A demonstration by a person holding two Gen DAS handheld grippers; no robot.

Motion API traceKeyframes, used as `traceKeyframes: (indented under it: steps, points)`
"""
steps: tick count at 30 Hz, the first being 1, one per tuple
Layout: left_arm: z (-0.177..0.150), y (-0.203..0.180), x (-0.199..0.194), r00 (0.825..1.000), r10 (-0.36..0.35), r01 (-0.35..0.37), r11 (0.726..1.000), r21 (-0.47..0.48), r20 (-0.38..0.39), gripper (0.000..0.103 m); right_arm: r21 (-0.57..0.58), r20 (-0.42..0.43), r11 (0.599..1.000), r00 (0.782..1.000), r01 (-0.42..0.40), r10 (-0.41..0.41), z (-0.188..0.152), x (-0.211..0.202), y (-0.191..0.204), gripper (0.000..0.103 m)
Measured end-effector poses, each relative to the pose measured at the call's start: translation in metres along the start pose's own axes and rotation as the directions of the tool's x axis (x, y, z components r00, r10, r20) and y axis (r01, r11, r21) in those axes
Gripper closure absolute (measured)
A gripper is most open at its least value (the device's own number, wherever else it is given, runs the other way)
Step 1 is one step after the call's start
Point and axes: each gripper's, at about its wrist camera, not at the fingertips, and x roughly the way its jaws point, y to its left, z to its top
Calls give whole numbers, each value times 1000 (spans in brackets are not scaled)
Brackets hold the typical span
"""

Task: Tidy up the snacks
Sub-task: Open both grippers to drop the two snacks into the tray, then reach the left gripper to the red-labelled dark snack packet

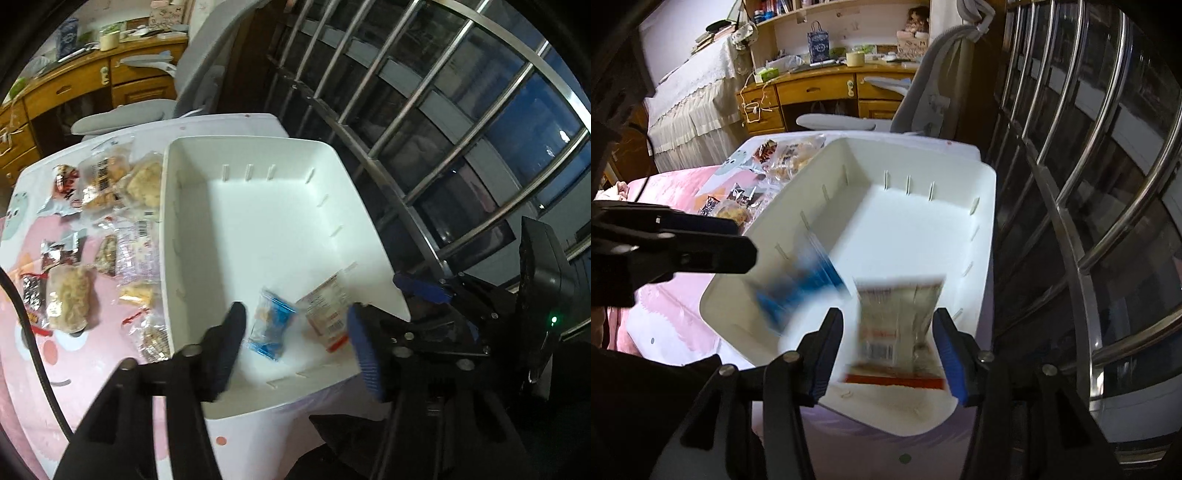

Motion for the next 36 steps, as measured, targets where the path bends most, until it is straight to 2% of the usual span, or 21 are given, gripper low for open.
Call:
traceKeyframes:
  steps: [2, 4, 14, 20, 26, 29, 33, 36]
  points:
    - [-3, 7, -4, 1000, 23, -23, 1000, -18, 1, 35, 16, -8, 1000, 1000, -11, 12, 0, 2, 1, 51]
    - [-7, 16, -9, 999, 51, -51, 998, -44, 2, 33, 26, -18, 999, 1000, -19, 19, 0, 3, 3, 51]
    - [-35, 67, -43, 991, 133, -130, 981, -144, 14, 32, 68, -54, 996, 997, -60, 64, 0, 8, 32, 47]
    - [-55, 107, -66, 988, 154, -150, 970, -193, 6, 32, 120, -64, 992, 997, -46, 54, -1, 6, 51, 47]
    - [-69, 144, -99, 987, 163, -159, 973, -167, 6, 31, 207, -78, 978, 996, -21, 38, -1, 4, 70, 46]
    - [-73, 161, -115, 987, 160, -157, 976, -148, 10, 29, 277, -83, 961, 996, 3, 21, -2, 1, 78, 46]
    - [-78, 185, -133, 987, 162, -161, 981, -112, 5, 29, 394, -71, 919, 997, 25, 4, -6, -7, 89, 45]
    - [-82, 203, -143, 986, 166, -167, 982, -86, -18, 29, 466, -58, 884, 998, 38, -12, -11, -14, 100, 41]
